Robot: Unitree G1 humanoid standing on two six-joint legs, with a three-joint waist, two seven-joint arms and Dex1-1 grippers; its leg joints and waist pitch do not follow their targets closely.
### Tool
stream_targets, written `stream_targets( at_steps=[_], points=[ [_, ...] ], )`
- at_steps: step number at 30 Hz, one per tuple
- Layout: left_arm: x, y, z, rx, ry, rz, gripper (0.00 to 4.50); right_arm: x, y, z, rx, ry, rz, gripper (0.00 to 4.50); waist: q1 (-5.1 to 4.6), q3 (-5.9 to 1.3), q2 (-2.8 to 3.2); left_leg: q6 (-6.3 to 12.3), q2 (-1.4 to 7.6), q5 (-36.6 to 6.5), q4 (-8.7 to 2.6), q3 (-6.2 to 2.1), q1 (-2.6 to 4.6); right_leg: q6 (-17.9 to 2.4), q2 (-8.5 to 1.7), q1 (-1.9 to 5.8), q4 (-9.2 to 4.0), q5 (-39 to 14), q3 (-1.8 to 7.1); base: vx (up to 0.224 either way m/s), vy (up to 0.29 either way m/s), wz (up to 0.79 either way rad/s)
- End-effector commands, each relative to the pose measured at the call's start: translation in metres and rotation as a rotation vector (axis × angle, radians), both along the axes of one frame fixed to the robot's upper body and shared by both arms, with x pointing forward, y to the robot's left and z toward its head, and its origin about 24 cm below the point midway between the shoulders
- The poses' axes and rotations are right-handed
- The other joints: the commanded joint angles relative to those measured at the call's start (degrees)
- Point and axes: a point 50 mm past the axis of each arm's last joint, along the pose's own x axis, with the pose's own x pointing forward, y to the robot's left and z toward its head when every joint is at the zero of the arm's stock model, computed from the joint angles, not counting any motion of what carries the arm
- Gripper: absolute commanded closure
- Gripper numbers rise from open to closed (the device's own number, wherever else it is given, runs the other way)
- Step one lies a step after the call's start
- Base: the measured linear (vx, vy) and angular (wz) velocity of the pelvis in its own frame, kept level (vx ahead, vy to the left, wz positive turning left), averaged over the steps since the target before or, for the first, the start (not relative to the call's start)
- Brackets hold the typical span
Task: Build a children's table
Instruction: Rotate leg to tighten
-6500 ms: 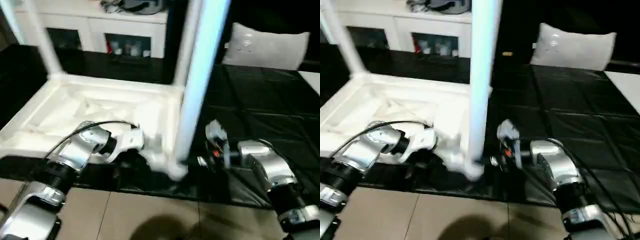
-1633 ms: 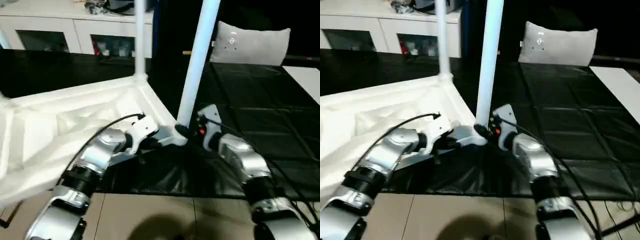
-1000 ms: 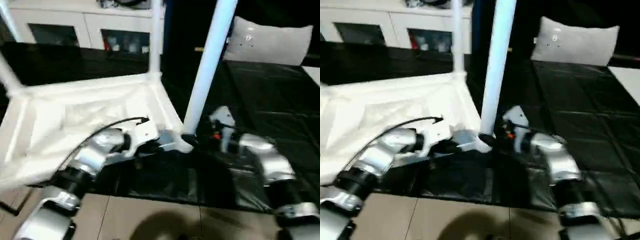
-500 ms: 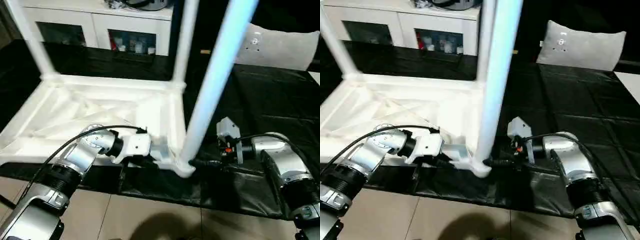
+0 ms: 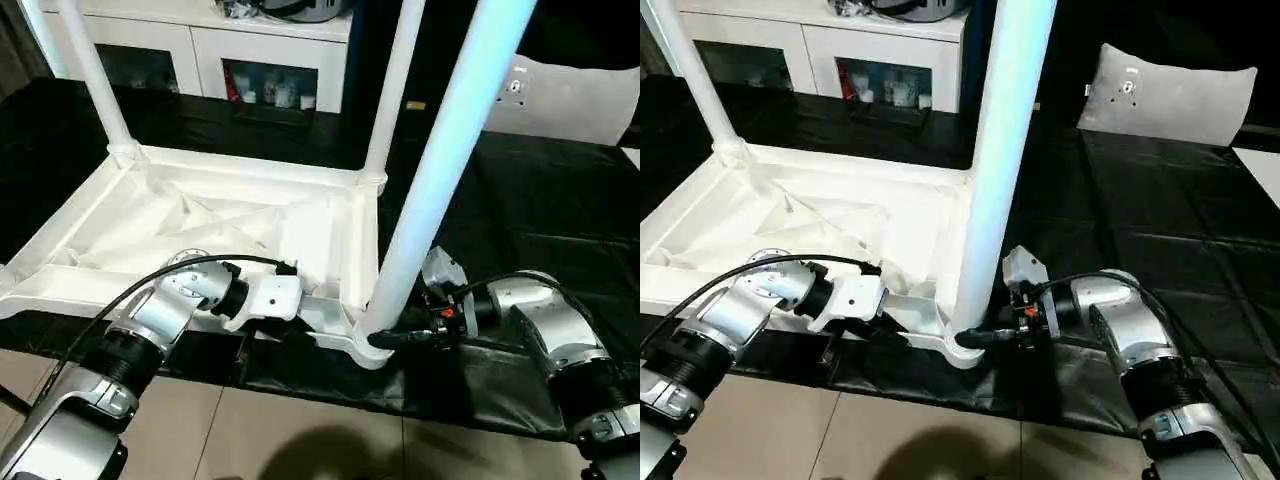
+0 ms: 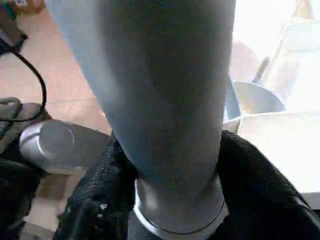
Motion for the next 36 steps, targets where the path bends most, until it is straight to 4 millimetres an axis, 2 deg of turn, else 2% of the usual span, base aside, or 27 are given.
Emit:
stream_targets(
  at_steps=[1,3,4,6,8,10,12,14,15,17,18,19,20,21,22,26,27,29,30,33,34,36],
  points=[
    [-0.011,-0.008,-0.011,0.033,0.073,-0.088,4.5,-0.001,0.001,0.003,0.037,0.015,-0.003,2.33,-0.07,-3.55,-0.55,3.98,0.26,-8.19,-3.82,1.27,-1.02,-9.17,-2.47,3.96,-3.68,-18.27,2.94,0.0,0.0,0.0],
    [-0.011,-0.008,-0.011,0.033,0.073,-0.088,4.5,-0.001,0.001,0.003,0.037,0.015,-0.003,2.43,-0.03,-3.52,-0.58,3.84,0.2,-8.27,-3.82,1.29,-1.03,-8.81,-2.48,3.96,-3.77,-18.92,2.96,0.0,0.0,0.0],
    [-0.009,-0.01,-0.011,0.01,0.074,-0.028,4.5,-0.001,0.002,0.003,0.059,0.012,-0.039,2.43,-0.15,-3.46,-0.7,3.62,0.24,-8.4,-3.88,1.3,-1.03,-8.67,-2.43,3.95,-3.79,-19.32,2.97,0.0,0.0,0.0],
    [-0.002,-0.016,-0.012,-0.038,0.111,0.152,4.5,0.007,0.01,-0.004,0.046,0.008,-0.248,2.46,-0.21,-3.3,-0.5,2.99,0.19,-8.31,-3.95,1.27,-0.99,-8.36,-2.46,3.85,-3.86,-19.88,3.06,0.0,0.0,0.0],
    [-0.001,-0.019,-0.012,-0.058,0.138,0.212,4.5,0.013,0.016,-0.01,0.034,0.007,-0.356,2.46,-0.54,-3.12,-0.62,1.93,-0.21,-9.44,-4.01,1.15,-0.79,-6.59,-2.46,3.67,-4.57,-25.08,2.7,0.0,0.0,0.0],
    [-0.001,-0.02,-0.012,-0.065,0.147,0.229,4.5,0.015,0.017,-0.013,0.033,0.01,-0.394,2.48,-1.6,-2.97,-0.6,1.22,-0.6,-11.96,-3.98,0.87,-0.96,-3.62,-2.5,3.64,-5.56,-31.84,2.13,0.0,0.0,0.0],
    [0.004,-0.027,-0.012,-0.084,0.15,0.334,4.5,0.025,0.027,-0.02,0.022,0.036,-0.549,2.51,-2.49,-2.99,-0.61,1.54,-0.62,-12.88,-3.95,0.77,-1.21,-3.0,-2.36,3.61,-5.79,-32.31,1.98,0.0,0.0,0.0],
    [0.007,-0.033,-0.012,-0.097,0.143,0.404,4.5,0.03,0.033,-0.021,0.007,0.041,-0.645,2.52,-3.32,-2.81,-0.52,1.18,-0.76,-14.37,-3.88,0.61,-1.07,-2.59,-2.17,3.31,-6.11,-33.83,1.57,0.0,0.0,0.0],
    [0.009,-0.037,-0.011,-0.107,0.141,0.444,4.5,0.033,0.037,-0.02,0.0,0.039,-0.704,2.52,-4.0,-2.82,-0.91,1.24,-1.05,-15.83,-3.5,0.62,-0.74,-1.36,-2.2,3.02,-6.82,-36.42,1.13,0.0,0.0,0.0],
    [0.013,-0.045,-0.01,-0.12,0.139,0.516,4.5,0.038,0.046,-0.02,-0.016,0.03,-0.813,2.52,-4.35,-2.78,-0.66,1.03,-1.04,-15.97,-3.52,0.55,-0.68,-1.15,-2.18,2.94,-6.91,-36.69,0.95,0.0,0.0,0.0],
    [0.015,-0.047,-0.01,-0.116,0.126,0.546,4.5,0.039,0.05,-0.019,-0.005,0.026,-0.838,2.52,-4.83,-2.87,-0.91,0.97,-1.08,-16.01,-3.58,0.4,-1.07,-0.53,-2.22,3.26,-7.05,-36.99,0.6,0.0,0.0,0.0],
    [0.015,-0.047,-0.01,-0.116,0.126,0.546,4.5,0.039,0.05,-0.019,-0.005,0.026,-0.838,2.52,-5.0,-2.99,-0.5,1.27,-0.92,-16.34,-3.72,0.19,-0.94,-0.49,-2.42,3.37,-7.3,-36.26,0.42,0.0,0.0,0.0],
    [0.018,-0.048,-0.009,-0.106,0.097,0.577,4.5,0.04,0.054,-0.018,0.029,0.022,-0.836,2.18,-5.15,-3.0,-0.56,1.56,-0.85,-16.54,-3.8,0.13,-1.15,-0.51,-2.39,3.47,-7.25,-35.63,0.39,0.0,0.0,0.0],
    [0.02,-0.049,-0.008,-0.111,0.086,0.593,4.5,0.04,0.055,-0.017,0.041,0.011,-0.837,1.97,-5.12,-2.93,-0.46,2.11,-0.8,-17.52,-3.77,0.24,-0.72,-0.9,-2.37,3.07,-7.48,-35.1,0.46,0.0,0.0,0.0],
    [0.02,-0.049,-0.008,-0.111,0.084,0.596,4.5,0.04,0.055,-0.017,0.042,0.01,-0.838,1.81,-5.07,-2.93,-0.66,2.62,-0.83,-17.99,-3.72,0.34,-0.44,-1.45,-2.41,2.83,-7.51,-34.72,0.57,0.0,0.0,0.0],
    [0.024,-0.048,-0.006,-0.096,0.036,0.603,4.5,0.039,0.052,-0.013,0.078,-0.002,-0.817,1.51,-4.84,-2.93,-0.63,3.23,-0.62,-17.21,-4.08,0.31,-0.77,-2.81,-2.5,3.12,-7.06,-32.23,1.07,0.0,0.0,0.0],
    [0.023,-0.046,-0.006,-0.094,0.03,0.589,4.5,0.038,0.049,-0.012,0.087,-0.017,-0.801,1.43,-4.71,-2.96,-0.45,3.4,-0.57,-16.98,-4.13,0.35,-0.82,-3.16,-2.52,3.17,-6.96,-31.5,1.23,0.0,0.0,0.0],
    [0.023,-0.041,-0.006,-0.084,0.021,0.579,4.5,0.036,0.042,-0.01,0.095,-0.045,-0.778,1.2,-4.38,-3.05,-0.58,3.7,-0.43,-15.87,-4.2,0.45,-0.88,-3.87,-2.63,3.28,-6.67,-29.78,1.54,0.0,0.0,0.0],
    [0.022,-0.04,-0.006,-0.079,0.017,0.575,4.5,0.036,0.04,-0.01,0.094,-0.052,-0.772,1.12,-4.15,-3.07,-0.41,3.85,-0.36,-15.0,-4.26,0.53,-0.97,-4.32,-2.61,3.33,-6.42,-28.48,1.78,0.0,0.0,0.0],
    [0.02,-0.032,-0.008,-0.053,0.003,0.53,4.5,0.033,0.029,-0.008,0.095,-0.081,-0.724,0.97,-3.39,-3.21,-0.61,4.19,-0.34,-13.04,-4.19,0.69,-1.09,-5.56,-2.57,3.47,-5.82,-25.73,2.16,0.0,0.0,0.0],
    [0.019,-0.027,-0.01,-0.031,0.001,0.49,4.5,0.029,0.022,-0.006,0.098,-0.093,-0.674,0.76,-3.25,-3.26,-0.59,4.31,-0.33,-12.89,-4.11,0.81,-0.97,-6.08,-2.55,3.36,-5.68,-25.33,2.27,0.0,0.0,0.0],
    [0.017,-0.024,-0.01,-0.018,0.002,0.445,4.5,0.026,0.016,-0.004,0.1,-0.099,-0.62,0.66,-2.98,-3.36,-0.63,4.9,-0.31,-12.22,-4.12,0.83,-1.13,-6.02,-2.54,3.69,-5.6,-24.68,2.3,0.0,0.0,0.0]
  ],
)
